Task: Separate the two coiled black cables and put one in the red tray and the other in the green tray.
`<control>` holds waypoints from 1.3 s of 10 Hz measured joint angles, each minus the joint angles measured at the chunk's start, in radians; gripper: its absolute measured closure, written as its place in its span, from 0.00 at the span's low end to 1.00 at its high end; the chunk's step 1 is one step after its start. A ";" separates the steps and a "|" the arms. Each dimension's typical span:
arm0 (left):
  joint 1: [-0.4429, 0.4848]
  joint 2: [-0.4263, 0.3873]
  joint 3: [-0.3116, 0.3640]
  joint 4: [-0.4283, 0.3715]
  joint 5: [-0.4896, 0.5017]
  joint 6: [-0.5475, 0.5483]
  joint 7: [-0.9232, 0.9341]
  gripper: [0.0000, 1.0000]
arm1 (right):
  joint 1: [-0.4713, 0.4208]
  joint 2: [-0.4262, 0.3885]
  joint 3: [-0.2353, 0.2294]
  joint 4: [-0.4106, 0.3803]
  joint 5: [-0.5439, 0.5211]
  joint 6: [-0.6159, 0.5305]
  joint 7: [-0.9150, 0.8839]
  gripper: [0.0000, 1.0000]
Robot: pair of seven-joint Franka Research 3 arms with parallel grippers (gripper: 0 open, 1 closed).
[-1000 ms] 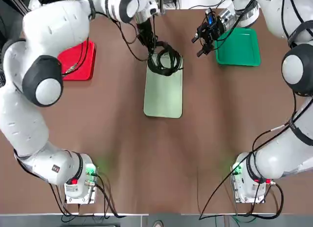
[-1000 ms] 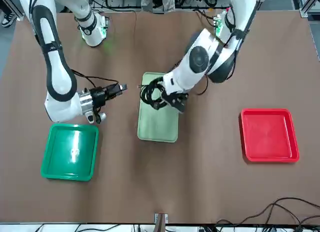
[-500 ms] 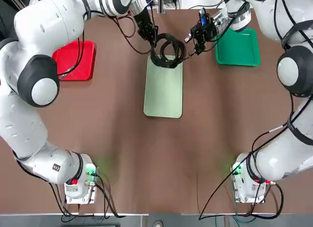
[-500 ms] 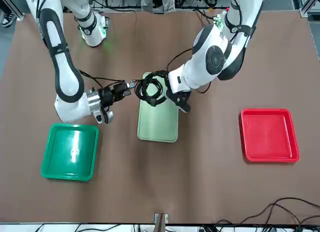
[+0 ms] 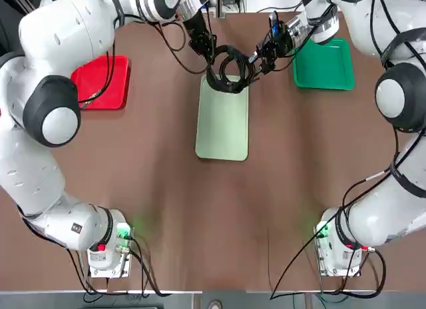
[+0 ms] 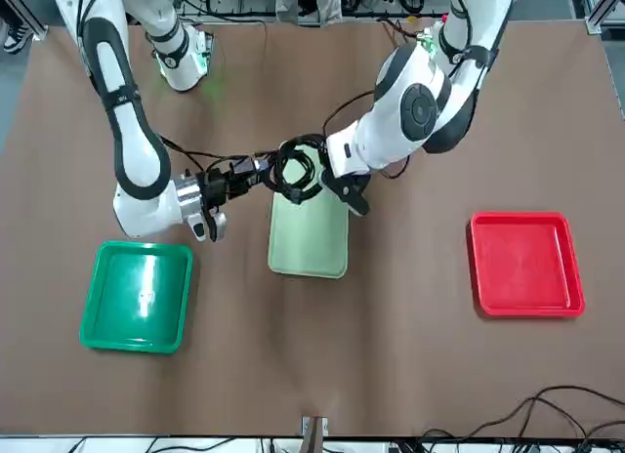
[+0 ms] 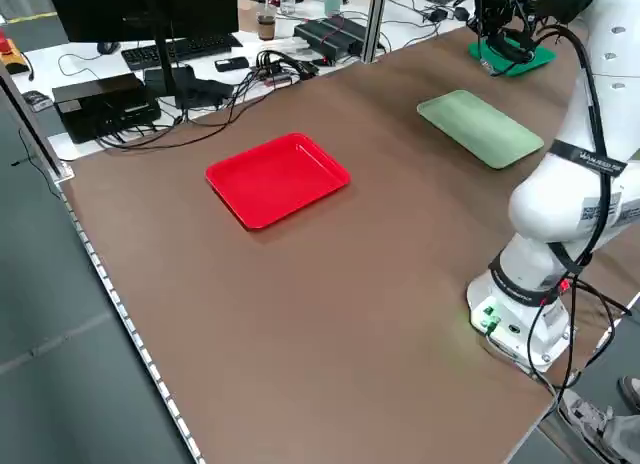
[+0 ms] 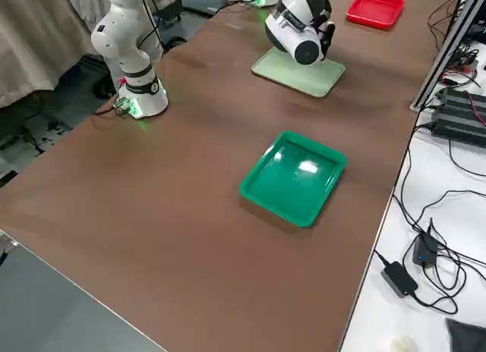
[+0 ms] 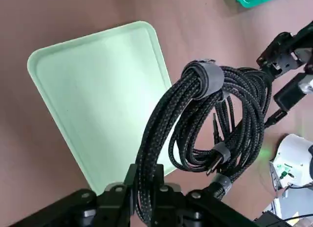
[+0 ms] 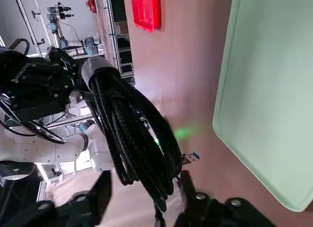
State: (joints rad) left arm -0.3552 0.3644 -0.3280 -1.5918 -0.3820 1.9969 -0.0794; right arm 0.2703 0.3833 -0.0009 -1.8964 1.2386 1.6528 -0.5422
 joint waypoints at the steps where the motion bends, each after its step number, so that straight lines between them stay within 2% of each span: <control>1: 0.000 0.000 0.000 0.000 0.000 0.000 0.000 0.84 | 0.000 0.000 0.000 0.000 0.000 0.000 0.000 0.44; 5: 0.000 -0.001 0.000 0.001 0.000 0.000 -0.001 0.84 | 0.015 0.001 0.000 0.000 0.000 0.025 -0.001 0.53; 9: 0.002 -0.002 0.001 0.007 0.000 0.000 -0.002 0.84 | 0.019 0.002 0.000 -0.001 0.000 0.026 -0.001 0.80; 10: 0.002 -0.002 0.001 0.009 0.000 0.000 -0.004 0.84 | 0.019 0.003 -0.001 -0.001 0.000 0.026 -0.001 0.83; 13: 0.002 -0.002 0.001 0.010 -0.003 0.001 -0.005 0.84 | 0.018 0.003 -0.005 -0.001 -0.003 0.025 -0.001 0.84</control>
State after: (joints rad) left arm -0.3534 0.3624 -0.3270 -1.5822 -0.3849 1.9982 -0.0849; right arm 0.2886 0.3858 -0.0056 -1.8969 1.2359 1.6778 -0.5430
